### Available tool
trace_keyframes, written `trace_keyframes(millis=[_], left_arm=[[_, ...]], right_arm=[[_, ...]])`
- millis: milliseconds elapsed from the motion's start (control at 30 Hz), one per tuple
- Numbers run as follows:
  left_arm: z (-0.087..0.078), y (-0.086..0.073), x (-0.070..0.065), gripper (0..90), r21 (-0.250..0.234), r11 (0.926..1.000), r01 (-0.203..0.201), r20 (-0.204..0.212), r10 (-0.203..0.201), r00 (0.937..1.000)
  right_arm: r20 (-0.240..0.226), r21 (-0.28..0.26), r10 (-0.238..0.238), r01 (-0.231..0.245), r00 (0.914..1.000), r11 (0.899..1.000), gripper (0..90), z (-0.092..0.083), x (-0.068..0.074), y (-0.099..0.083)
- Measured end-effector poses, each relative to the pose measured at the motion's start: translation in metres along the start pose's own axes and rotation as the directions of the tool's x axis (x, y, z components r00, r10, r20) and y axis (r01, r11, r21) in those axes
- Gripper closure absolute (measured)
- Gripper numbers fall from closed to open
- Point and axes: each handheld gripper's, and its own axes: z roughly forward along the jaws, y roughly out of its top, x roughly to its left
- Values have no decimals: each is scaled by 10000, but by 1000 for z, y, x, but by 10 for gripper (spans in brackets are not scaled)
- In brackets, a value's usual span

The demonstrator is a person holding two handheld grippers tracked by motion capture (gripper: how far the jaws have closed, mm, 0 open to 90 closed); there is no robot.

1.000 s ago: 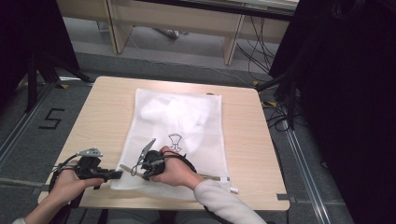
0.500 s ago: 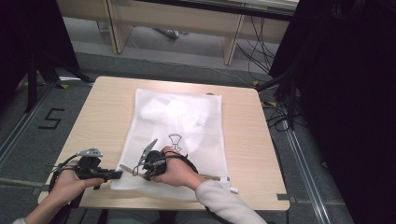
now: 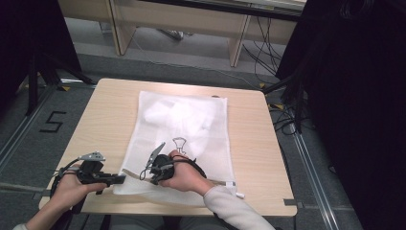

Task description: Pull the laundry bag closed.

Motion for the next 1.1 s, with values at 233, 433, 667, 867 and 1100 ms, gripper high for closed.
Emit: trace_keyframes(millis=[233,433,667,867,1100], left_arm=[[0,0,0,854,8,10000,11,4,-11,10000],[0,0,0,854,-6,10000,1,1,-1,10000],[0,0,0,854,-27,10000,-20,-6,20,10000],[0,-1,2,854,-28,10000,-40,20,40,10000],[0,-1,2,853,-38,10000,-49,1,49,10000]], right_arm=[[-6,-8,12,-12,10000,10000,826,-1,-1,-3],[-28,-74,-43,42,10000,10000,827,-2,-1,-4],[45,-120,120,-119,9999,9999,826,-4,0,-5],[-73,-182,232,-234,9997,9996,827,-5,-1,-9],[-71,-246,241,-242,9997,9994,826,-6,-4,-12]])
